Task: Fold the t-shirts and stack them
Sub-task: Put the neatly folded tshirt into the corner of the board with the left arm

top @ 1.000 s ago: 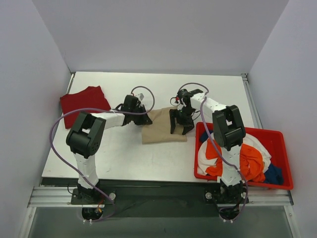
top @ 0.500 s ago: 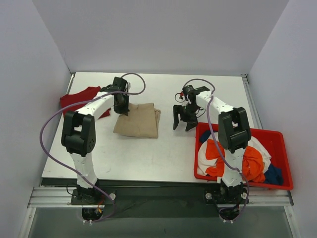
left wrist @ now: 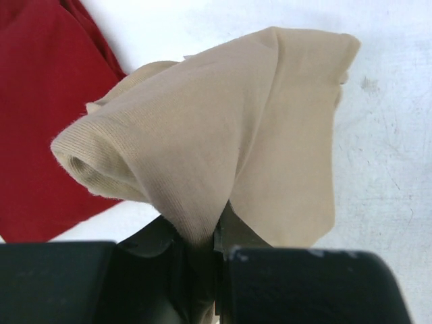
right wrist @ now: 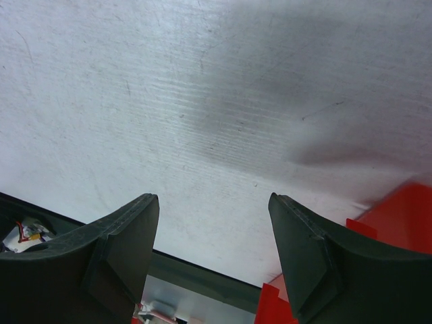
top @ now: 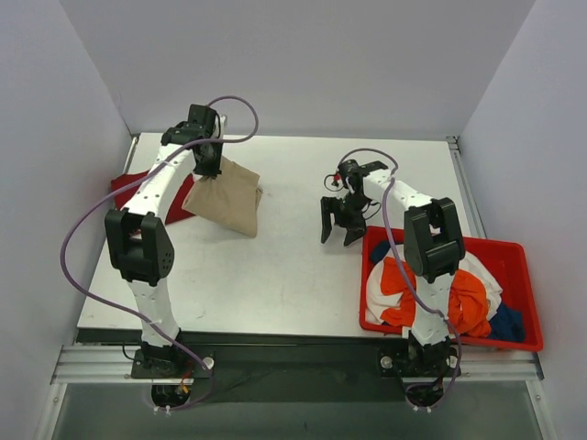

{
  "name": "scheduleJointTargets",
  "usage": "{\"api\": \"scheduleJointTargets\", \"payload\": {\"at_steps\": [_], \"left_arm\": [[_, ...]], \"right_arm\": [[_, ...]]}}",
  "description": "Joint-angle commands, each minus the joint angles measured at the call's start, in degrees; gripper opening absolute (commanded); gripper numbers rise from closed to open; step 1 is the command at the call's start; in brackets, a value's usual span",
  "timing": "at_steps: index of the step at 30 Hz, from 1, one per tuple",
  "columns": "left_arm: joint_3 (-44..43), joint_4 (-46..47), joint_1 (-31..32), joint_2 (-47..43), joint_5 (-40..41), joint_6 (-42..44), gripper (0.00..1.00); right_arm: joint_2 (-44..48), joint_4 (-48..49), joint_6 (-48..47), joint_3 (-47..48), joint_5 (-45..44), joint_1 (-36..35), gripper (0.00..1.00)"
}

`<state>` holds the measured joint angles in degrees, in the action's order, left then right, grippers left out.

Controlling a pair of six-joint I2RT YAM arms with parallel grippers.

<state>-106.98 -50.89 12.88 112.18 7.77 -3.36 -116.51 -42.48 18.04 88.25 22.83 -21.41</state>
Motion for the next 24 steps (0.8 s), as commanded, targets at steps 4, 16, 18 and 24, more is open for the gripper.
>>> {"api": "scheduleJointTargets", "payload": {"at_steps": [4, 16, 18, 24], "left_arm": [[-11.4, -3.7, -3.2, 4.1, 0.4, 5.2, 0.0], [-20.2, -6.6, -8.6, 5.9, -3.2, 5.7, 0.0], [-20.1, -6.1, -10.0, 5.2, -5.0, 5.4, 0.0], [-19.9, -5.1, -12.2, 3.4, -7.9, 4.4, 0.0]], "right_arm": [[4.3, -3.5, -1.3, -3.1, 0.6, 0.2, 0.67], [6.1, -3.5, -0.9, -5.2, 0.3, 0.2, 0.67], [6.1, -3.5, -0.8, -5.1, 0.4, 0.3, 0.67], [6.3, -3.5, -0.6, -5.2, 0.5, 0.1, 0.67]]}}
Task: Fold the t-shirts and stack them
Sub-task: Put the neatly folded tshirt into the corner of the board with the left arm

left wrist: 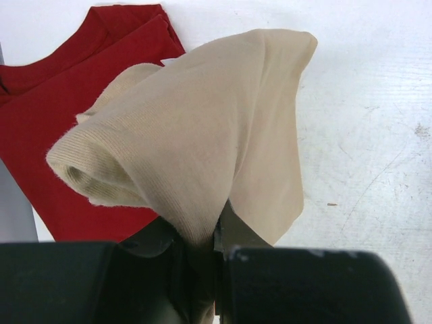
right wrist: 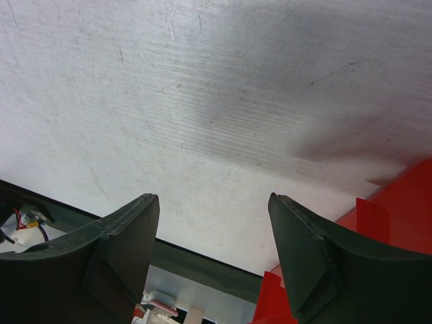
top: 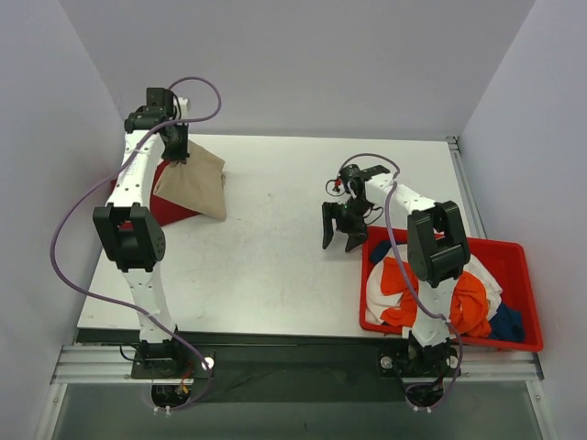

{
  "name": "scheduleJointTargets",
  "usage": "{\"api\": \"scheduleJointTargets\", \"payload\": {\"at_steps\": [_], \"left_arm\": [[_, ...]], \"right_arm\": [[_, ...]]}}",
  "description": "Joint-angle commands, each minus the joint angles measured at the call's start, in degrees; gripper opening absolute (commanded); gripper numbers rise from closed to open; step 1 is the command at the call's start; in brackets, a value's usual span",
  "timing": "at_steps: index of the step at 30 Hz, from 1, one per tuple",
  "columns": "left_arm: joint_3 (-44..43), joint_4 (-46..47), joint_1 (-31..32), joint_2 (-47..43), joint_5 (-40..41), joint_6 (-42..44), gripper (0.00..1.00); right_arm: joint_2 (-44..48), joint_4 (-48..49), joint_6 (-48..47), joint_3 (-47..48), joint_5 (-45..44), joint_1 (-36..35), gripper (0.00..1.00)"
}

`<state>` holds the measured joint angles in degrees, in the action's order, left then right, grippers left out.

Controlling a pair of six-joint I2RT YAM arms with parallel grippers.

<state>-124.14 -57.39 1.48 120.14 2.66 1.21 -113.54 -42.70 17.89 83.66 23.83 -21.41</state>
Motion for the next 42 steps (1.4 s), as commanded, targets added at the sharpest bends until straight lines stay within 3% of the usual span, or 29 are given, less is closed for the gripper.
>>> {"api": "scheduleJointTargets", "payload": {"at_steps": [1, 22, 42], "left_arm": [[-2.8, 1.5, -0.9, -4.9, -4.3, -0.3, 0.0], [-1.4, 3.3, -7.0, -10.2, -6.9, -3.2, 0.0], [13.0, 9.6, -16.1, -7.2, -9.8, -2.1, 0.0]], "right_arm": [[3.3, -3.2, -0.5, -0.6, -0.5, -0.1, 0.67], [4.5, -3.2, -0.4, -2.2, -0.8, -1.3, 0.67], [7.6, -2.7, 0.0, -5.0, -1.7, -1.4, 0.67]]}}
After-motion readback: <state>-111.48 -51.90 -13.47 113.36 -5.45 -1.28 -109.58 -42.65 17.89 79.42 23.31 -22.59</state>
